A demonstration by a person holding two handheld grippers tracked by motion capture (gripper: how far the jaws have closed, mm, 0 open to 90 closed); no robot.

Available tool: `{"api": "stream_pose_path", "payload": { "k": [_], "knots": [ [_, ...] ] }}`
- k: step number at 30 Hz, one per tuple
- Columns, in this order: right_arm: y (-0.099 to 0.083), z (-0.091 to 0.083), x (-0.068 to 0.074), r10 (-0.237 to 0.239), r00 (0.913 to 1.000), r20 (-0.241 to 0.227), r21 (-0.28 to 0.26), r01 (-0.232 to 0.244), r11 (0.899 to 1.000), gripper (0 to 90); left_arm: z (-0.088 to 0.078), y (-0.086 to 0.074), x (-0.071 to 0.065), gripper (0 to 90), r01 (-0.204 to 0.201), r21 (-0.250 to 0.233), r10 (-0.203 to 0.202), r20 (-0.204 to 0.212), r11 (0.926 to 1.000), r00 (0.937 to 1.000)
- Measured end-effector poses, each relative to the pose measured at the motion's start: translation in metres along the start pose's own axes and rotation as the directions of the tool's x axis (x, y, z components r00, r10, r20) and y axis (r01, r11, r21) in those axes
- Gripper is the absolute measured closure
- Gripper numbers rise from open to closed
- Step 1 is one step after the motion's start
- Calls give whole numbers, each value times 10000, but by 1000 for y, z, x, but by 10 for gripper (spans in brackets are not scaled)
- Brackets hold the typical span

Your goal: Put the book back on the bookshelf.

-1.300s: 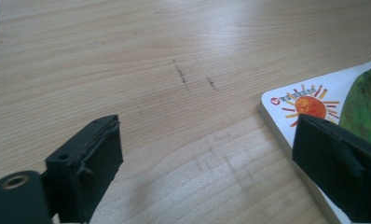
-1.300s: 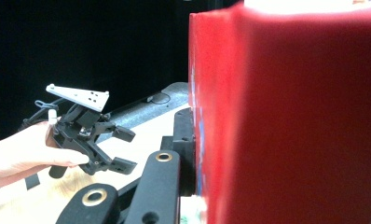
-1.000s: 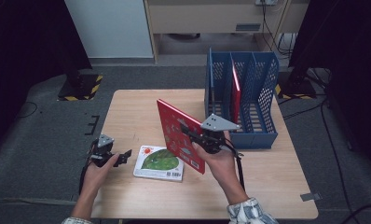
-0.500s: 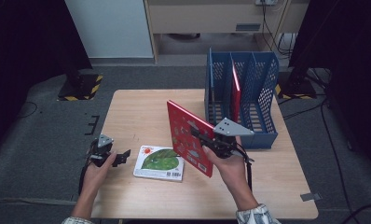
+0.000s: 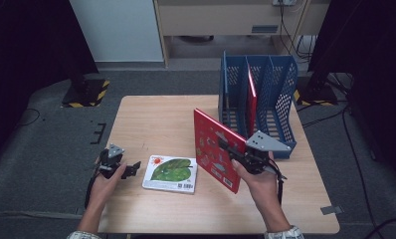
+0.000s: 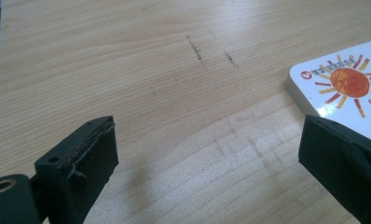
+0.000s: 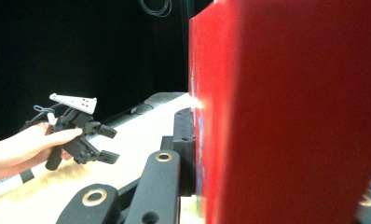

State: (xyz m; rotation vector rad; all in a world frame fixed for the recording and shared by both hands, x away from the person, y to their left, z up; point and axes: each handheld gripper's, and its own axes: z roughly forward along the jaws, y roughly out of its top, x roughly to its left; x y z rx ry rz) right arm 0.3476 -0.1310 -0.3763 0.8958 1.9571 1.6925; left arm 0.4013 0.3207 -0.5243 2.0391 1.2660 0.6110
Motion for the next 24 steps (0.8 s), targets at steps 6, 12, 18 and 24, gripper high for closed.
{"api": "stream_pose_path", "payload": {
  "k": [6, 12, 18, 24],
  "knots": [
    [-6, -12, -5, 56, 9999, 133, 29, -56, 10000, 796, 2, -1, -1, 37, 9, 57, -9, -5, 10000, 10000],
    [-12, -23, -10, 164, 9994, 291, 7, -164, 9999, 796, 4, -2, -1, 37, -86, 203, 86, 3, 9998, 10000],
    [-15, -33, -15, 226, 9990, 393, 31, -227, 9997, 796, 6, -3, -3, 34, -157, 263, 156, 58, 9995, 9999],
    [-17, -41, -18, 227, 9982, 559, 104, -233, 9997, 796, 7, -3, -4, 32, -220, 308, 218, 75, 9993, 9997]
  ]
}}
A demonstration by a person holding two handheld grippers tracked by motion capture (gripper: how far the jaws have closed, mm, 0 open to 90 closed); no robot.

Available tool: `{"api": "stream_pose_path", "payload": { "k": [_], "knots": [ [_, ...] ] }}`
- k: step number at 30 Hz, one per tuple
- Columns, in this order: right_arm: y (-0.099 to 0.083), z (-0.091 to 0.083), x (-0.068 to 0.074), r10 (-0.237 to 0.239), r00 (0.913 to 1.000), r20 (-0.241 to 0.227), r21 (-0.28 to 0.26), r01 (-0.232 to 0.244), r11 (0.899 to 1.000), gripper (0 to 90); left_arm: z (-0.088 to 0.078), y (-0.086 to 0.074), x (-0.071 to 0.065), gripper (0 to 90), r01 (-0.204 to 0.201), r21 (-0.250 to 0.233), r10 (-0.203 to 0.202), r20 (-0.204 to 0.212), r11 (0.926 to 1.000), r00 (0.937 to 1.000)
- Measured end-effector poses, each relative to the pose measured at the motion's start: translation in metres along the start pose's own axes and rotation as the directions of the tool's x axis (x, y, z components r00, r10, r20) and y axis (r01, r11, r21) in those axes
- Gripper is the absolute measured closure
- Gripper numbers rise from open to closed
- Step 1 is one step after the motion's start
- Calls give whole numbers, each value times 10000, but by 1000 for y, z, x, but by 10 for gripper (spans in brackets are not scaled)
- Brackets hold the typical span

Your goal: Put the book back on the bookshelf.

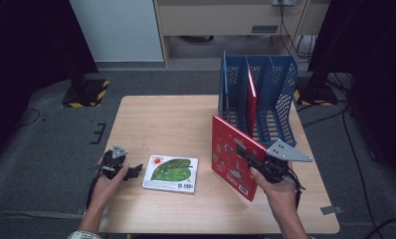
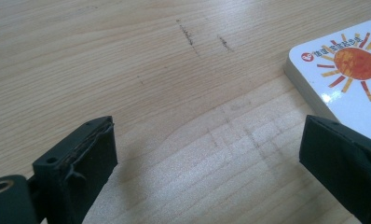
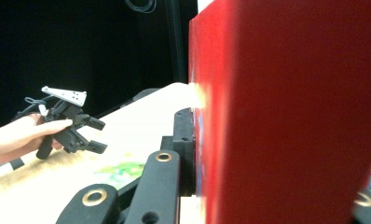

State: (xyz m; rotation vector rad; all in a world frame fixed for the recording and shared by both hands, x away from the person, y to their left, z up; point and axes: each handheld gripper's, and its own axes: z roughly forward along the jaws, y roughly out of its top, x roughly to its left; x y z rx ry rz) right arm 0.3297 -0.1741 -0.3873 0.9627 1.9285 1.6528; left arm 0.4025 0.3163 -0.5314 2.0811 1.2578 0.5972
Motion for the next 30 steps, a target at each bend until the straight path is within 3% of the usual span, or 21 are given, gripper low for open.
{"api": "stream_pose_path", "payload": {
  "k": [30],
  "knots": [
    [-9, -56, -22, 312, 9961, 827, -132, -302, 9995, 796, 3, -2, -1, 22, 63, 73, -64, 32, 10000, 10000]
  ]
}}
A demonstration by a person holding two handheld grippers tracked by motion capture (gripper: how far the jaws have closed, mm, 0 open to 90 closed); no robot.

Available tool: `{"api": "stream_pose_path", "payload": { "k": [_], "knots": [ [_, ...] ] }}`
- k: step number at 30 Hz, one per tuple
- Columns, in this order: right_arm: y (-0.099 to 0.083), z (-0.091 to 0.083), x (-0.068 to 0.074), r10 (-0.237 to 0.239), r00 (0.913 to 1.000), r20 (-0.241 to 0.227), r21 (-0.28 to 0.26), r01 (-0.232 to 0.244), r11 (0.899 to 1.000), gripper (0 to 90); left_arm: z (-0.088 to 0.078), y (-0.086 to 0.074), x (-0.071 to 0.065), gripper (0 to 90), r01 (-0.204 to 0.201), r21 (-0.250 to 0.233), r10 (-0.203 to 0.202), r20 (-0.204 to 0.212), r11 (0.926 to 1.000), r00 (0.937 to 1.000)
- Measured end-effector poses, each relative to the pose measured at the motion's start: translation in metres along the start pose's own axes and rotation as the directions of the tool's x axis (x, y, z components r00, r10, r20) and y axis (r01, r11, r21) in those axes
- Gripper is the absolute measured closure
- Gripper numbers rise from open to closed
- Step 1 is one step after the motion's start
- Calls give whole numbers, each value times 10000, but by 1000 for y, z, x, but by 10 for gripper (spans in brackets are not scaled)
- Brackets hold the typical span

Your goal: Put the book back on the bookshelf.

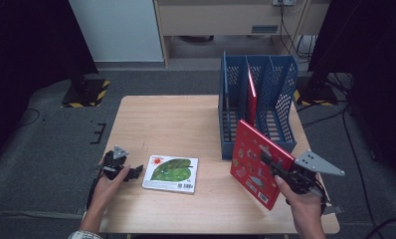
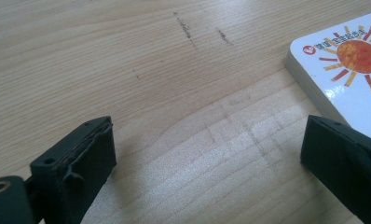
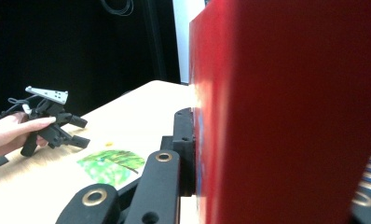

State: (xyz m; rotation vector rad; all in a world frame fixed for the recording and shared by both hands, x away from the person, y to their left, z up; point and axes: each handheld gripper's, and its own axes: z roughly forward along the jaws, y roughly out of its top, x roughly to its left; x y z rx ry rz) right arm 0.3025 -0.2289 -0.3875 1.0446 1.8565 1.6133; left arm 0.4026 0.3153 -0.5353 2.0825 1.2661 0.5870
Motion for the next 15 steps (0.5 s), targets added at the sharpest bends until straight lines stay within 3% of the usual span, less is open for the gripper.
{"api": "stream_pose_path", "payload": {
  "k": [8, 15],
  "knots": [
    [6, -14, -4, 63, 9998, 214, -46, -62, 10000, 796, 0, -1, 1, 18, 106, -60, -106, 31, 9999, 9999],
    [28, -23, -6, 175, 9995, 259, -249, -169, 9995, 796, 0, -1, 0, 18, 112, -42, -112, 48, 9999, 9999]
  ]
}}
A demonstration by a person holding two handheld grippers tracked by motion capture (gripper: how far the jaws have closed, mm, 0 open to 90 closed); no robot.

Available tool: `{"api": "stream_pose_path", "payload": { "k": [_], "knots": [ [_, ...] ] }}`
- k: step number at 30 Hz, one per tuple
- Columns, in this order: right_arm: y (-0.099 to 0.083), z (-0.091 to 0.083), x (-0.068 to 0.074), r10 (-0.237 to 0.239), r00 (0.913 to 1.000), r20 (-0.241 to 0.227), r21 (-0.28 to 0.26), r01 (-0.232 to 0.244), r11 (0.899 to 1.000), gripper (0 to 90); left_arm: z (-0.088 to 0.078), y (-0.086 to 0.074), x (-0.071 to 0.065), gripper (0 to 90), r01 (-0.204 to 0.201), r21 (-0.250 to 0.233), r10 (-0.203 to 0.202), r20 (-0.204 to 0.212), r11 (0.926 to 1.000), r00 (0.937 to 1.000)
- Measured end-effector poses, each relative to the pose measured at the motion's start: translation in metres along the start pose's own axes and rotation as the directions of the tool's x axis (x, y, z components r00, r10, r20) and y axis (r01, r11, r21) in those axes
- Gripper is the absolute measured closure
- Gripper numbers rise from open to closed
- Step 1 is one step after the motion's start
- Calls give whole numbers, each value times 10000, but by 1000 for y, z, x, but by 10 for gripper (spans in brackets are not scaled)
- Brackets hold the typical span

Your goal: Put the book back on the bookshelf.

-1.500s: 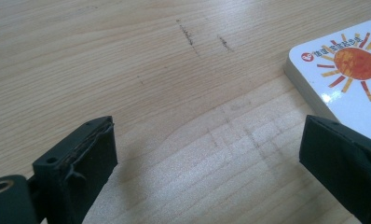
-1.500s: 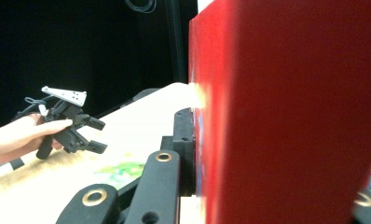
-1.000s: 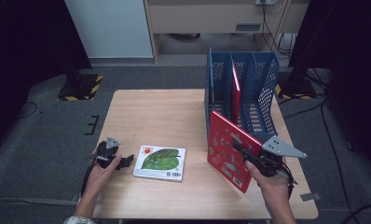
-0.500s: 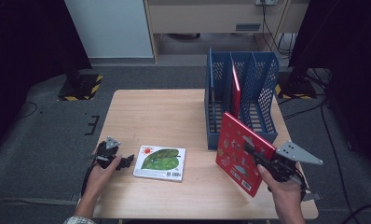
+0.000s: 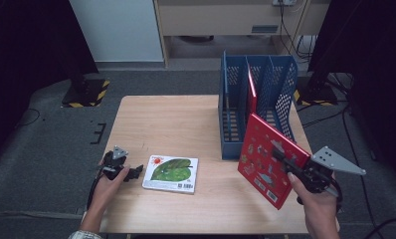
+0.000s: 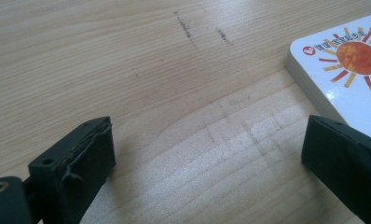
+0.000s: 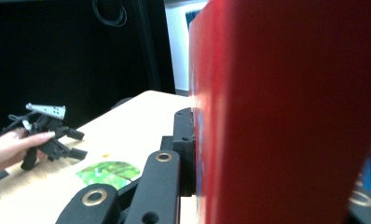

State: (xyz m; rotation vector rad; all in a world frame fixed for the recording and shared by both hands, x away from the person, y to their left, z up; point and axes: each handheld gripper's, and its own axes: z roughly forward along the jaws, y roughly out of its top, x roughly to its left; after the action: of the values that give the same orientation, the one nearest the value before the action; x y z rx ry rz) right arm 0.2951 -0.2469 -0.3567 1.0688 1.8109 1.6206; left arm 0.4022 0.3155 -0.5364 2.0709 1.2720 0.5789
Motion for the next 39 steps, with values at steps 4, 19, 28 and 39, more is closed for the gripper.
{"api": "stream_pose_path", "payload": {
  "k": [4, 19, 28, 39],
  "knots": [
    [18, 0, -1, -23, 10000, 65, -97, 24, 10000, 796, 0, 0, 0, 17, 16, 11, -16, 15, 10000, 10000],
    [70, 22, -28, -122, 9933, 1153, -158, 141, 9998, 796, 1, 0, 1, 13, 131, 66, -132, 90, 9999, 9999],
    [74, 39, -44, -184, 9817, 1897, 93, 170, 9998, 796, 1, 1, 1, 10, 150, 101, -151, 129, 9998, 9998],
    [75, 61, -56, -302, 9713, 2361, 368, 221, 9991, 797, 2, 1, 1, 6, 207, 140, -209, 188, 9997, 9996]
  ]
}}
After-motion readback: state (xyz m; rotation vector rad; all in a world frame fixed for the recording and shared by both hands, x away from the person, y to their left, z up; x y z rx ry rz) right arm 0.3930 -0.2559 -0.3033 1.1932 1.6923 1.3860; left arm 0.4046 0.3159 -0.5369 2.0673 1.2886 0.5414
